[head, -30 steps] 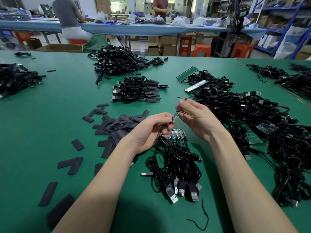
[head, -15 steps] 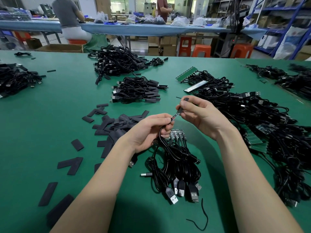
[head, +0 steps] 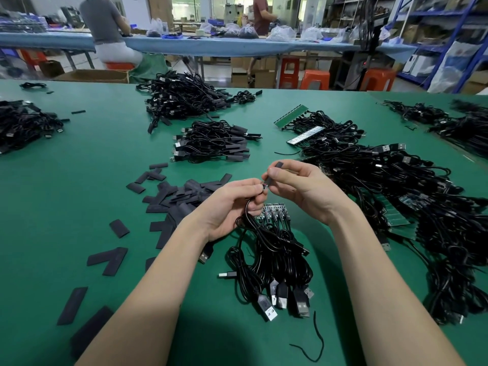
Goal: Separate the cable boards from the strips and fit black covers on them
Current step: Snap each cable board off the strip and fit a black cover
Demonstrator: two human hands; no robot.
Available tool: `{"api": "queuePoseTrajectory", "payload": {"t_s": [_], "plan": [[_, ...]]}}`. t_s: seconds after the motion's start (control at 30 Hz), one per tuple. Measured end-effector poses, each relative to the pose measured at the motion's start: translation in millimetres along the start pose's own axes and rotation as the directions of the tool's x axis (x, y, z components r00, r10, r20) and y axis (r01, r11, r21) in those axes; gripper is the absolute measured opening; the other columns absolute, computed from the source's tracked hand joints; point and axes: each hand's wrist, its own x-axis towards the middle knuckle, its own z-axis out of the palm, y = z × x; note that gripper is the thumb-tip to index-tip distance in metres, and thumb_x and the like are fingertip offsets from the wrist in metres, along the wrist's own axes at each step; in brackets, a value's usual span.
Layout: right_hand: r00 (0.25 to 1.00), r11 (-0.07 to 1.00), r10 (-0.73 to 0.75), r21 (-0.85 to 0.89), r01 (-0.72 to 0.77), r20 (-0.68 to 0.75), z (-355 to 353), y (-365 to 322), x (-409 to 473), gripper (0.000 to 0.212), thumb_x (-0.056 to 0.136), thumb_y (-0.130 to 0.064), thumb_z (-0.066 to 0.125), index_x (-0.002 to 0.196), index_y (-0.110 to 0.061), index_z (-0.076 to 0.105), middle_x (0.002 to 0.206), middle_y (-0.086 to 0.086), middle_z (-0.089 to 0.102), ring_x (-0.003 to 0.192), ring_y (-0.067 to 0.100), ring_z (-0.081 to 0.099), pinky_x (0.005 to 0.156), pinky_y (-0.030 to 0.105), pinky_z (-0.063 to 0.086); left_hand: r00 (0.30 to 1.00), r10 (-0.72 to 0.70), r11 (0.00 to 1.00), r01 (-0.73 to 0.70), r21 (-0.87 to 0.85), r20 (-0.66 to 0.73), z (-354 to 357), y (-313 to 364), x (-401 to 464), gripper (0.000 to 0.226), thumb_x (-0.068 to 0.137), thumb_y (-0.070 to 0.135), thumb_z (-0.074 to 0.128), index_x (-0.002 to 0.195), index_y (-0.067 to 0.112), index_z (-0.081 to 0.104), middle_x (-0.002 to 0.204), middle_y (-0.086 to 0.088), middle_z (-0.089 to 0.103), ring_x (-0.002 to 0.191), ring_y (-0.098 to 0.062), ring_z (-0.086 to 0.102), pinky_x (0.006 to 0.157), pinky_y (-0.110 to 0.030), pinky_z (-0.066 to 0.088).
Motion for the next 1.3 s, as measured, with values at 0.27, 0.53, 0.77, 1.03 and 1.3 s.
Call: {"api": "queuePoseTrajectory", "payload": {"t_s": [0.27, 0.53, 0.77, 1.03, 1.3], "plan": [[0.998, 1.000, -0.018, -0.027, 0.016, -0.059, -6, -6, -1, 0.021, 0.068, -0.014, 0.081, 0.088, -0.012, 0.079, 0.091, 0.009, 0.074, 0.083, 0.014, 0.071, 0.076, 0.019, 0.056, 0.982, 0.075, 0.994, -0.059, 0.093, -0.175, 3, -1, 5, 0.007, 0.098, 0.006, 0.057, 0.104, 0.009, 0.055, 0.078, -0.004, 0.061, 0.061, -0.011, 0.052, 0.060, -0.020, 0.047], [0.980, 0.995, 0.029, 0.101, -0.009, -0.196, -15, 2, 3, 0.013, 0.070, -0.014, 0.080, 0.082, -0.009, 0.079, 0.085, 0.006, 0.074, 0.076, 0.009, 0.070, 0.070, 0.014, 0.055, 0.841, 0.463, 0.796, -0.257, 0.548, -0.279, 9, -7, 7, 0.013, 0.084, 0.002, 0.078, 0.094, 0.009, 0.073, 0.083, -0.004, 0.075, 0.072, -0.016, 0.071, 0.073, -0.024, 0.057], [0.984, 0.992, 0.047, 0.121, -0.027, -0.173, -15, 6, 4, 0.016, 0.074, -0.013, 0.080, 0.088, -0.006, 0.076, 0.089, 0.006, 0.074, 0.076, 0.009, 0.070, 0.071, 0.014, 0.056, 0.807, 0.522, 0.755, -0.288, 0.589, -0.275, 8, -11, 7, 0.010, 0.082, 0.005, 0.081, 0.089, 0.012, 0.080, 0.076, -0.006, 0.076, 0.070, -0.016, 0.072, 0.072, -0.022, 0.056], [0.985, 0.992, 0.067, 0.117, -0.049, -0.159, -12, 7, 3, 0.019, 0.073, -0.012, 0.078, 0.091, -0.004, 0.075, 0.088, 0.007, 0.074, 0.075, 0.010, 0.069, 0.071, 0.014, 0.056, 0.816, 0.522, 0.752, -0.303, 0.586, -0.249, 6, -13, 7, 0.015, 0.082, 0.006, 0.081, 0.086, 0.020, 0.080, 0.076, -0.004, 0.076, 0.070, -0.015, 0.072, 0.071, -0.021, 0.055], [0.992, 0.990, 0.079, 0.121, -0.067, -0.101, -10, 10, 1, 0.010, 0.073, -0.012, 0.079, 0.083, -0.010, 0.080, 0.089, 0.006, 0.076, 0.077, 0.010, 0.072, 0.070, 0.014, 0.056, 0.813, 0.524, 0.779, -0.336, 0.530, -0.254, 7, -11, 6, 0.017, 0.079, 0.003, 0.083, 0.084, 0.016, 0.073, 0.078, -0.008, 0.076, 0.070, -0.021, 0.073, 0.070, -0.025, 0.058]]}}
